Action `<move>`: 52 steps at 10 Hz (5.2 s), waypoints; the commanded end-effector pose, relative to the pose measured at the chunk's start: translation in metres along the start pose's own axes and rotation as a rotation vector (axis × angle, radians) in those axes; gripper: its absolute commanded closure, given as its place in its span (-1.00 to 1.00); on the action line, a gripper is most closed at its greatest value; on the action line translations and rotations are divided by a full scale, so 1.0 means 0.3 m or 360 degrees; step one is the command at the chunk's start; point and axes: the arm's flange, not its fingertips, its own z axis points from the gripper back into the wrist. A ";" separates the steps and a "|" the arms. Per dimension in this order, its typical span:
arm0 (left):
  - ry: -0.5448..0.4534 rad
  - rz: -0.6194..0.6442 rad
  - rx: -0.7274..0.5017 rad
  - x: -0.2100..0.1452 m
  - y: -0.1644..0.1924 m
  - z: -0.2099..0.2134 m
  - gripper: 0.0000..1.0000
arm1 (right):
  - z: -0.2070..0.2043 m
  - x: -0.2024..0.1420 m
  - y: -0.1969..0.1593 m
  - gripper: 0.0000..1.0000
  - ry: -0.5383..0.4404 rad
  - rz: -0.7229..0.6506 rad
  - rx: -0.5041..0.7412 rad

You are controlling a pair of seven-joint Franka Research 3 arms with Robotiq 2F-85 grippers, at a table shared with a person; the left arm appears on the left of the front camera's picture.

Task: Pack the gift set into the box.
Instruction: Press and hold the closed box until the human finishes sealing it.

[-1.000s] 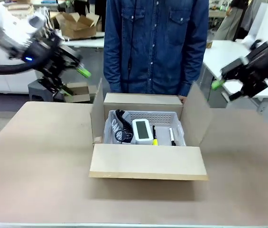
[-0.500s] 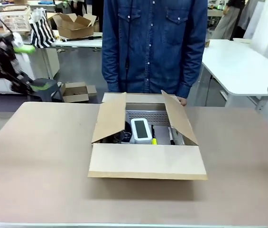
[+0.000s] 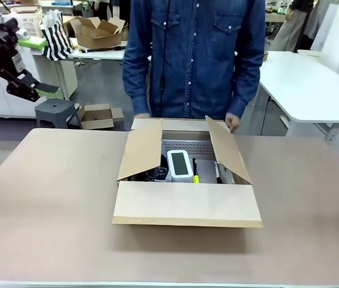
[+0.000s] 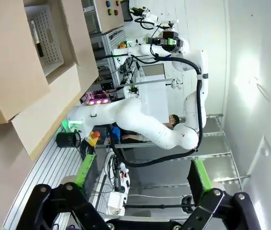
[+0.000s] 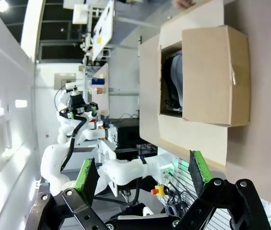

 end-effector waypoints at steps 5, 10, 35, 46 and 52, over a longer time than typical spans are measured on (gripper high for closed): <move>-0.0014 0.0034 -0.0001 -0.008 0.032 -0.006 -1.00 | -0.010 0.010 -0.019 -1.00 -0.0005 -0.0009 0.0033; -0.0014 0.0034 -0.0001 -0.008 0.032 -0.006 -1.00 | -0.010 0.010 -0.019 -1.00 -0.0005 -0.0009 0.0033; -0.0014 0.0034 -0.0001 -0.008 0.032 -0.006 -1.00 | -0.010 0.010 -0.019 -1.00 -0.0005 -0.0009 0.0033; -0.0014 0.0034 -0.0001 -0.008 0.032 -0.006 -1.00 | -0.010 0.010 -0.019 -1.00 -0.0005 -0.0009 0.0033; -0.0014 0.0034 -0.0001 -0.008 0.032 -0.006 -1.00 | -0.010 0.010 -0.019 -1.00 -0.0005 -0.0009 0.0033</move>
